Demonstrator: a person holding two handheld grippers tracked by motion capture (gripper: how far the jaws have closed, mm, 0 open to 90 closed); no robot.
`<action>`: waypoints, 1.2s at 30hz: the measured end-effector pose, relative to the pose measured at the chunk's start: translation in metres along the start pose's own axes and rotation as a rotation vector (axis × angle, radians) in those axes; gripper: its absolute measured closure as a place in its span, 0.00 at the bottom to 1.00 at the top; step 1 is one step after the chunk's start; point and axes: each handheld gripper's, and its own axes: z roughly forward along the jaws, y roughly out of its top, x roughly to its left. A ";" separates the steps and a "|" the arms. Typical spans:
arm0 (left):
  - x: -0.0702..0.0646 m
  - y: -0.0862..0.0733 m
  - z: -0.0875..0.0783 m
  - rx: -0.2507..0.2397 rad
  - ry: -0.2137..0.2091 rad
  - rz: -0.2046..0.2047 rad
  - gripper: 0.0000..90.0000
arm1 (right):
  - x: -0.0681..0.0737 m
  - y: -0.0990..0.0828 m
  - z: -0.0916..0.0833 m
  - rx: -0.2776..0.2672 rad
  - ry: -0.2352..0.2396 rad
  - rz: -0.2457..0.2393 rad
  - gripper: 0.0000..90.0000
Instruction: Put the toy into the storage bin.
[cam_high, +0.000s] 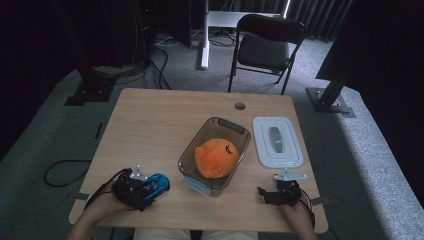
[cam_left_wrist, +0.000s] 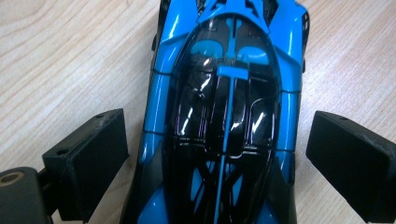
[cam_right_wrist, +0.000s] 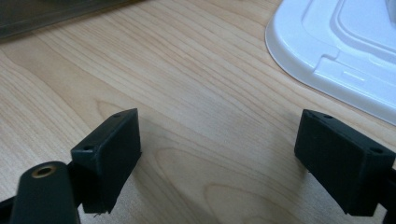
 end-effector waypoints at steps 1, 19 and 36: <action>0.000 0.001 0.000 0.002 0.000 0.007 0.07 | 0.000 0.000 0.000 0.000 0.000 0.000 0.16; 0.001 0.006 0.005 0.019 0.029 0.010 0.16 | 0.043 0.028 0.009 -0.138 0.081 0.039 0.15; -0.001 0.009 0.003 0.023 0.015 0.029 0.29 | 0.084 0.044 0.033 -0.110 0.158 0.000 0.14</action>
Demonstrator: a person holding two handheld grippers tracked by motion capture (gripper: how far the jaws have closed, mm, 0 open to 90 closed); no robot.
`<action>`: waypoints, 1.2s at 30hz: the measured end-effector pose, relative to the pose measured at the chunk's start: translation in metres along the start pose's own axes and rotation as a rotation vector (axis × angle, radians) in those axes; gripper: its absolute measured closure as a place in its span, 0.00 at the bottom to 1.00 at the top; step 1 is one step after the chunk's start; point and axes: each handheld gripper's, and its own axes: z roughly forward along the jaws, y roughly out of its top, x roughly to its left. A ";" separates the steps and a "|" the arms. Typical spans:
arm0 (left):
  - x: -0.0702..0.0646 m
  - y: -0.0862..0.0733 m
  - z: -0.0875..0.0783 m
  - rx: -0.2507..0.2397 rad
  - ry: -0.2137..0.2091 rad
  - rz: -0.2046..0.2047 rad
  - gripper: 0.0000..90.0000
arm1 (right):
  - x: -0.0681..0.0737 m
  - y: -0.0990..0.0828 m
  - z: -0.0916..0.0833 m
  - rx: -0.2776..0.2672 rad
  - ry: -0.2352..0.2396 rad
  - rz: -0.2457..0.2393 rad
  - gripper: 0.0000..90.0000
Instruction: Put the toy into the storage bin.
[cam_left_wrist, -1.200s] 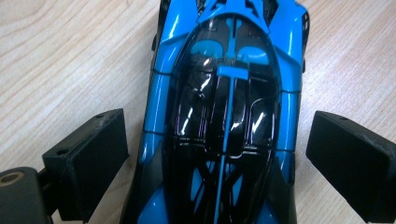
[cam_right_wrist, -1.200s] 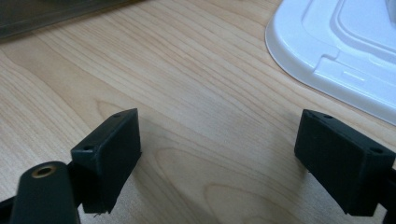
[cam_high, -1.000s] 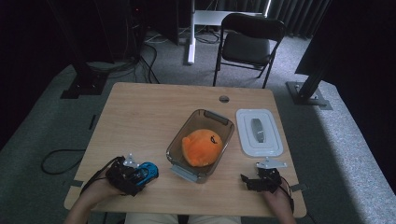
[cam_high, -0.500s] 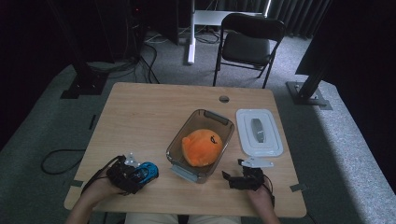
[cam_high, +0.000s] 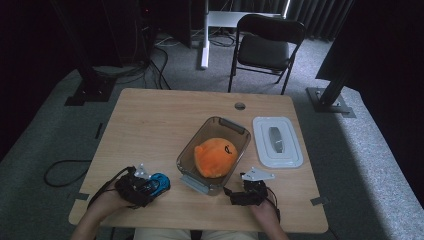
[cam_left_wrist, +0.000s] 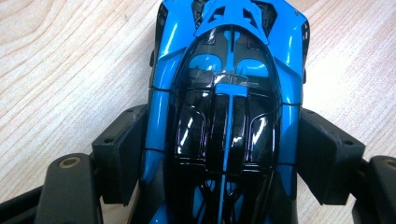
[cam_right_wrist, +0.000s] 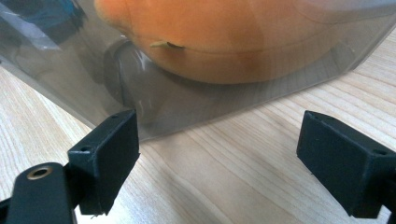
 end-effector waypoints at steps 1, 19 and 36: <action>0.000 0.000 0.000 0.000 0.000 0.000 0.29 | 0.001 0.001 0.000 0.001 -0.002 0.001 0.14; 0.004 0.001 -0.001 0.001 0.002 -0.044 0.29 | 0.022 0.011 0.016 0.021 -0.001 -0.044 0.14; 0.023 0.005 -0.024 -0.033 0.027 -0.084 0.32 | 0.010 0.010 0.008 0.018 -0.024 -0.022 0.14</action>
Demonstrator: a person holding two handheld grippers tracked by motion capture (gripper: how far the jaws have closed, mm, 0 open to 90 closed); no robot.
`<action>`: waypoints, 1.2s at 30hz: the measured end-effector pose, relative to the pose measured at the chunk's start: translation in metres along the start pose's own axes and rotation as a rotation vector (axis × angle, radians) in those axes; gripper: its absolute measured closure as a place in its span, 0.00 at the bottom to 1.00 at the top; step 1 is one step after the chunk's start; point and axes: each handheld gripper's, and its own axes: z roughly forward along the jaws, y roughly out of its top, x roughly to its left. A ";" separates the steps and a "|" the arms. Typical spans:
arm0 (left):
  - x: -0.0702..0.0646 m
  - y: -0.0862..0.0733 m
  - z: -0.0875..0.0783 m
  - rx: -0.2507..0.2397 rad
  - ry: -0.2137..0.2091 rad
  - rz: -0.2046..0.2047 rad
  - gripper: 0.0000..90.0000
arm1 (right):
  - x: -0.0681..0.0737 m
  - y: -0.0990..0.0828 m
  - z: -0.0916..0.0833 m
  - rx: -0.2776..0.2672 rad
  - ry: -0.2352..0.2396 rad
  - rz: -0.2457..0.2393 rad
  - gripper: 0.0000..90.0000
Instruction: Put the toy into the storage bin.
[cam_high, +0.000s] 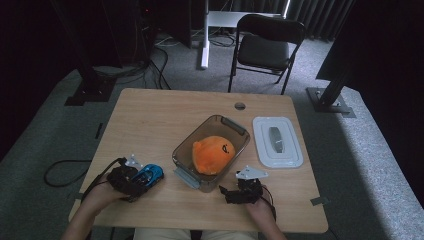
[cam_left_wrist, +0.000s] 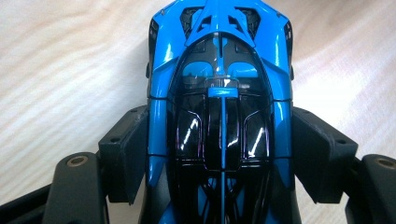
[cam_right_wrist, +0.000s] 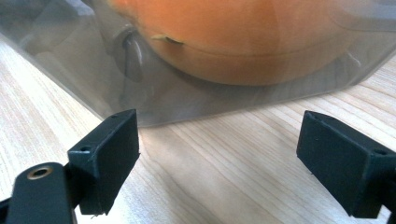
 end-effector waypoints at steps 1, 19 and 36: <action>0.000 0.000 0.000 0.000 0.000 0.000 0.32 | 0.000 0.000 0.000 0.000 0.000 0.000 0.14; 0.011 0.033 -0.044 -0.028 0.045 0.032 0.32 | -0.024 -0.020 -0.017 0.040 -0.054 -0.025 0.14; 0.011 0.085 -0.083 -0.074 0.070 0.073 0.32 | -0.029 -0.026 -0.016 0.101 -0.064 -0.049 0.14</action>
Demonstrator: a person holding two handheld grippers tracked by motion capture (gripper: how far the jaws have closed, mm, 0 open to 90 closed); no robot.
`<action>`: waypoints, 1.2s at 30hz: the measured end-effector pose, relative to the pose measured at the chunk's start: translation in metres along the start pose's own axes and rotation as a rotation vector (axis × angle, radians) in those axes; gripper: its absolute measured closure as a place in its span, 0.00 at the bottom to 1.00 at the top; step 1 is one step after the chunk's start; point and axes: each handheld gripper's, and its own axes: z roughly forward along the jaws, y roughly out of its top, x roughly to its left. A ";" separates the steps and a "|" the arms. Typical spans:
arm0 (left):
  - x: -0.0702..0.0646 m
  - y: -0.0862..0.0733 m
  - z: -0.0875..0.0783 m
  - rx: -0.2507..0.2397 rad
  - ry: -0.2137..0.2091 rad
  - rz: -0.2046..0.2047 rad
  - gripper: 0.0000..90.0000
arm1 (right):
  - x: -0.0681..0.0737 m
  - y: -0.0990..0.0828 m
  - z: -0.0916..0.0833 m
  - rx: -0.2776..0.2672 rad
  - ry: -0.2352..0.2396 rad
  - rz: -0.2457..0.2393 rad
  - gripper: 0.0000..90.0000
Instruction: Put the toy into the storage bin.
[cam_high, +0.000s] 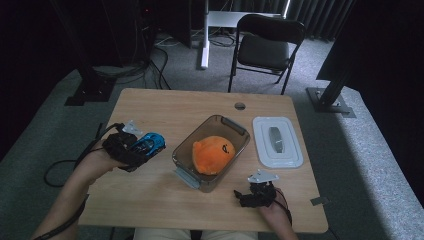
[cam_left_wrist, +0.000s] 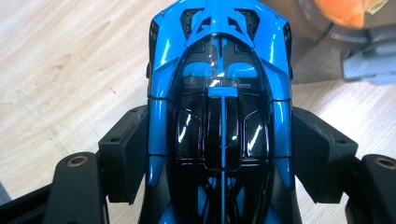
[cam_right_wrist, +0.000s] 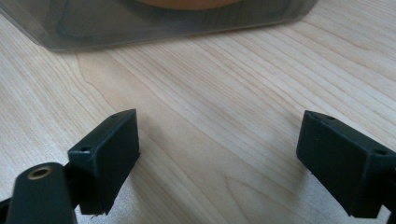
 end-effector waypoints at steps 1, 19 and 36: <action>0.000 0.003 -0.001 -0.003 -0.002 0.000 0.32 | 0.000 0.000 0.000 0.001 0.004 0.002 0.14; -0.014 0.061 -0.004 -0.015 -0.007 0.038 0.32 | 0.000 0.000 0.000 0.001 0.003 0.005 0.14; -0.041 0.109 0.022 -0.030 -0.059 0.050 0.32 | 0.000 0.000 0.000 0.000 0.004 0.006 0.15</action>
